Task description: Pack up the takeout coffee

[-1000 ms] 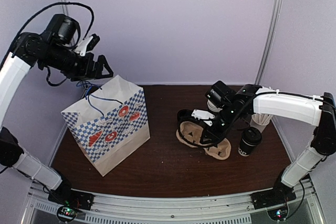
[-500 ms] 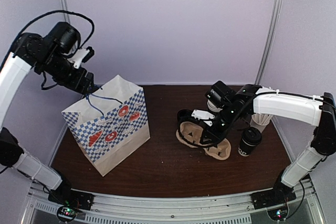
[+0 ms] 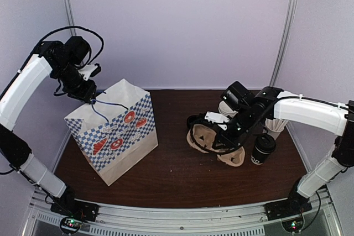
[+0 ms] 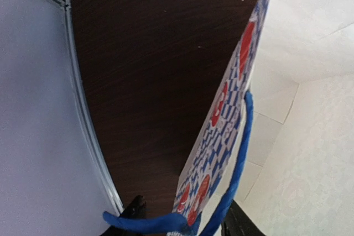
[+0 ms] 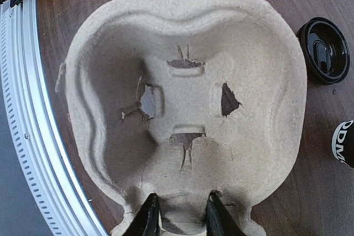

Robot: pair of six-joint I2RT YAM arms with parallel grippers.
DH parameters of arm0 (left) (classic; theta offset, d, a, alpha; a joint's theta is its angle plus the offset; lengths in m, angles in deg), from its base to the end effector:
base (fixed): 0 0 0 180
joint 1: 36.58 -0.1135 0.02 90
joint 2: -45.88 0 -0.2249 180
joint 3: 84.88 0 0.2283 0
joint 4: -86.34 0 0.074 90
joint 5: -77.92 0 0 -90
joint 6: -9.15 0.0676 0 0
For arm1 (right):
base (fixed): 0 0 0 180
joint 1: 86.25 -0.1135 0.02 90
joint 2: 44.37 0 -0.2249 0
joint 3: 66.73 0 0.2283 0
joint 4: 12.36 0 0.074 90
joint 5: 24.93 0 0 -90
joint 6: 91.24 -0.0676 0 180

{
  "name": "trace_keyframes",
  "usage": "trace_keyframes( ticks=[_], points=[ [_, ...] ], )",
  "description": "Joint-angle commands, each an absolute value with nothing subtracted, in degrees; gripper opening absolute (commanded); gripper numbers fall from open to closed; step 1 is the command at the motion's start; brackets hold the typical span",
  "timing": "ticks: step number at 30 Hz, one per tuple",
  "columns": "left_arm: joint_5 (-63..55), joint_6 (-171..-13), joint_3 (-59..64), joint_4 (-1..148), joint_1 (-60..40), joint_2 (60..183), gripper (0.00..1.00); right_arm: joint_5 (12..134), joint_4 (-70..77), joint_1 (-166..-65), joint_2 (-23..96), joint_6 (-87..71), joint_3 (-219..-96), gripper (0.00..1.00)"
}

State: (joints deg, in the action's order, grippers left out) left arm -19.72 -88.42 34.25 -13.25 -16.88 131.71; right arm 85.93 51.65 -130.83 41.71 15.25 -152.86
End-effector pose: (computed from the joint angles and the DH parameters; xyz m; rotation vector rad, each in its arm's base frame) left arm 0.2395 -0.0762 0.3340 0.2484 2.6973 0.0417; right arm 0.1919 0.2229 0.2148 -1.4813 2.2834 0.6382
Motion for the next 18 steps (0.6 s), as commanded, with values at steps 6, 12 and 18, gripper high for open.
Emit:
trace_keyframes(
  ticks=[6, 12, 18],
  points=[
    [-6.4, -83.7, 31.8, -8.1, -16.8, 132.3, 0.22, 84.8, 53.7, -130.5, 41.1, 16.3, -155.6, 0.28],
    [-5.3, -82.3, 32.8, -6.1, -16.8, 131.0, 0.05, 84.7, 55.0, -130.4, 42.2, 16.9, -157.5, 0.27],
    [-1.3, -80.2, 32.7, -3.5, -16.3, 131.3, 0.00, 82.0, 57.5, -129.7, 41.8, 19.3, -161.8, 0.26]
  ],
)
